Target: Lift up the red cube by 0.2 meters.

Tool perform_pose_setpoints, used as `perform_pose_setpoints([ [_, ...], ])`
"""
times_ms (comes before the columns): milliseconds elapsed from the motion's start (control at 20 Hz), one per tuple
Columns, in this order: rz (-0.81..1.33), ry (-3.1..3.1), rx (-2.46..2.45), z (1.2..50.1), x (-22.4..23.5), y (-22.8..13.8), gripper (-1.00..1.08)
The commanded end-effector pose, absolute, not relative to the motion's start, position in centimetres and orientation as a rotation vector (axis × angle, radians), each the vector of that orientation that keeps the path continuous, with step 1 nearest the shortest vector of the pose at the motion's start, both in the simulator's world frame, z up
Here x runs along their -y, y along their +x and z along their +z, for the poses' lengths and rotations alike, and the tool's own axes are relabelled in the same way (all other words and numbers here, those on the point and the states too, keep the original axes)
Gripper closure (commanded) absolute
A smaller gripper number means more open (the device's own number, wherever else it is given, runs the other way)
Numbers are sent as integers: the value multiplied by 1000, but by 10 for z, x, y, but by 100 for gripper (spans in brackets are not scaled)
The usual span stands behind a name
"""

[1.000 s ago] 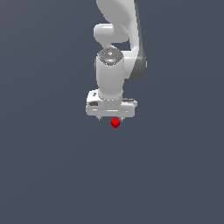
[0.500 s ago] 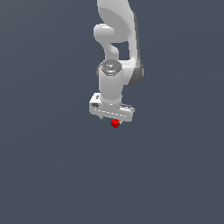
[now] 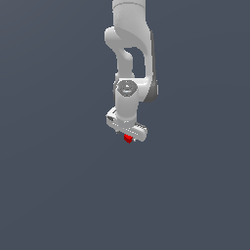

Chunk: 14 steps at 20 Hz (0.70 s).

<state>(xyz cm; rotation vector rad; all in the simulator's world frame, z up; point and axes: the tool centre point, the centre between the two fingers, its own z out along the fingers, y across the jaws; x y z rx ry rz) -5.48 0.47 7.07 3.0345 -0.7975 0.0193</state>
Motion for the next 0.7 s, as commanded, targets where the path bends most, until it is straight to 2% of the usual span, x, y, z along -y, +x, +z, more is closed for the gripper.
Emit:
perform_pose_setpoints([
  [0, 15, 3009, 888, 57, -8, -62, -92],
  [650, 0, 2930, 1129, 20, -21, -78, -92],
])
